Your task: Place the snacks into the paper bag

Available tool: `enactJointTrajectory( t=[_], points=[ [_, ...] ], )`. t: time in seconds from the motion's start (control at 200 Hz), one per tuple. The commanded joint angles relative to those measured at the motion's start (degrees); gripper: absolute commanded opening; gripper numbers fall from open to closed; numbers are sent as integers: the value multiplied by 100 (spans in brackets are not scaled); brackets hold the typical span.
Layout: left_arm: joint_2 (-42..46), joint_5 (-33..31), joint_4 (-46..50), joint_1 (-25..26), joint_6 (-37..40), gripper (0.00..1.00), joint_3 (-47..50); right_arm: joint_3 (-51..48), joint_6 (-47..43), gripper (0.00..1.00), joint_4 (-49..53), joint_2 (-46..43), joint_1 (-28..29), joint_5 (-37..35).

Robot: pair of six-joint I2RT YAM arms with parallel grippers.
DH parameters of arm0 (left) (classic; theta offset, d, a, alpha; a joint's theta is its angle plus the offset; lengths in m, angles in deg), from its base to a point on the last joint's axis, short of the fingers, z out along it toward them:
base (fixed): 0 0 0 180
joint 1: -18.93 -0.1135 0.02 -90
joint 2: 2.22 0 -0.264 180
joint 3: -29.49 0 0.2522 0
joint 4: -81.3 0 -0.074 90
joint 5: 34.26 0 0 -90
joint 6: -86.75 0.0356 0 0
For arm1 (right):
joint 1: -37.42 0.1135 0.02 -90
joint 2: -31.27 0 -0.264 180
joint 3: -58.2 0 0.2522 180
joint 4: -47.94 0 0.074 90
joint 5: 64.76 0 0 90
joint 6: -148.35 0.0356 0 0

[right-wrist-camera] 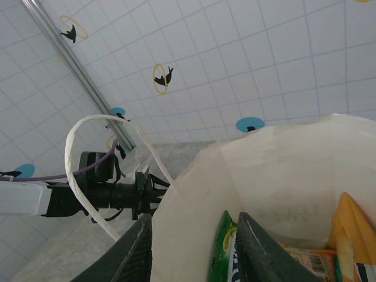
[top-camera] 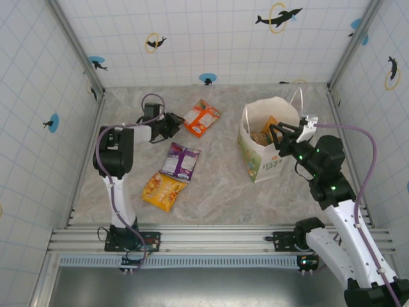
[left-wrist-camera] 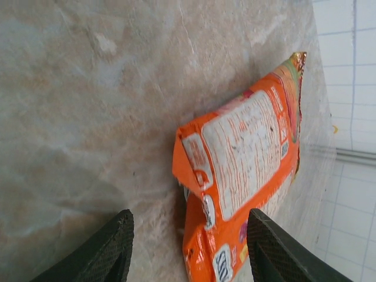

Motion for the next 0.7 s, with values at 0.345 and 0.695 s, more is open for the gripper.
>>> enactJointTrajectory(
  t=[0.345, 0.695],
  points=[
    [-843, 155, -692, 38, -650, 45, -641, 197, -310, 41, 62, 122, 24, -103],
    [-1047, 243, -918, 288, -787, 21, -929, 161, -404, 41, 31, 158, 27, -112]
  ],
)
